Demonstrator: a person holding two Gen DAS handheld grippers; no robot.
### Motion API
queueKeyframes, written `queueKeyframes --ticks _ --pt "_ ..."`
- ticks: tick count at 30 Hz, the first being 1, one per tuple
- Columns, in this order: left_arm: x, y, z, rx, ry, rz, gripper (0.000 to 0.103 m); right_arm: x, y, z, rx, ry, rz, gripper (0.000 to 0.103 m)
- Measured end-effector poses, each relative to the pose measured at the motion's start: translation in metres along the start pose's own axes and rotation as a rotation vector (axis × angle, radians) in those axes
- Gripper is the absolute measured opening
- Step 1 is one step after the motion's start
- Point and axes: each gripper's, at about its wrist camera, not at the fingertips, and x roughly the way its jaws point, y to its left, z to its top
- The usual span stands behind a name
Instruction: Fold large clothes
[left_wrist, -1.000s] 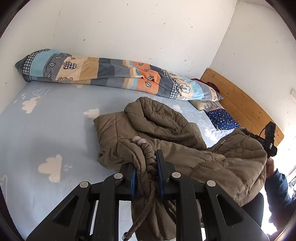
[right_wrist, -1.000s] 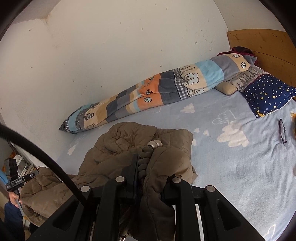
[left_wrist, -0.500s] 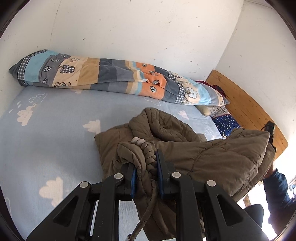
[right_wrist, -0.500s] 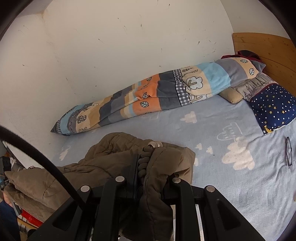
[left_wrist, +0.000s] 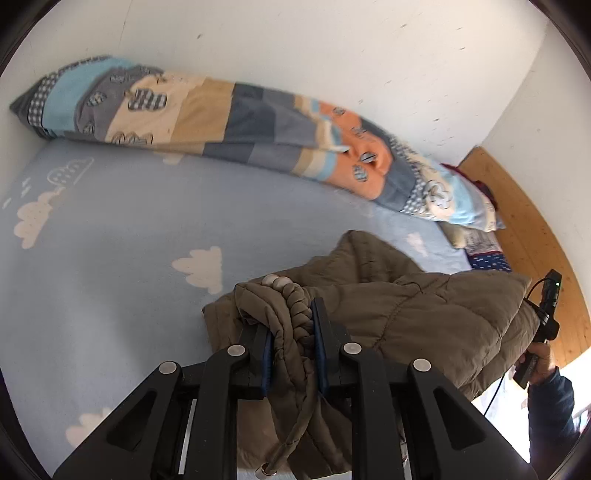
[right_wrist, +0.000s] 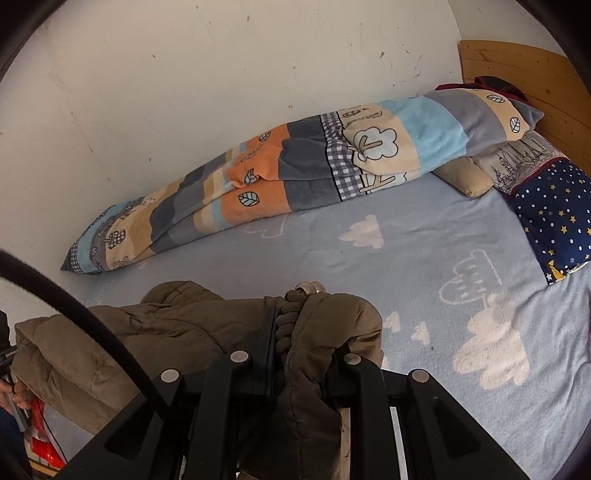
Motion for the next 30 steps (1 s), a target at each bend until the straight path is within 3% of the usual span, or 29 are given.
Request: queueKeyframes --ticks 9,14,18,22,24,28,30 --pt "0.082 0.049 0.008 -0.155 0.074 -0.032 0.021 0.097 -0.015 0.009 0.011 0.104 -0.057 0.018" --pt "0.101 0.073 0.007 -0.298 0.109 -0.116 0.025 0.130 -0.027 0.002 0.079 0.178 -0.057 0.019" --pt "0.093 0.089 0.010 -0.403 0.122 -0.201 0.028 0.131 -0.047 0.002 0.221 0.213 0.029 0.024" --pt "0.073 0.096 0.016 -0.455 0.083 -0.230 0.034 0.115 -0.069 0.003 0.381 0.194 0.156 0.032" --pt "0.055 0.102 0.020 -0.472 0.029 -0.184 0.042 0.106 -0.076 0.004 0.436 0.186 0.205 0.035" --pt "0.019 0.119 0.025 -0.511 -0.065 -0.139 0.043 0.082 -0.088 0.010 0.525 0.155 0.262 0.044" --pt "0.001 0.118 0.027 -0.478 -0.099 -0.105 0.043 0.068 -0.092 0.013 0.534 0.132 0.257 0.049"
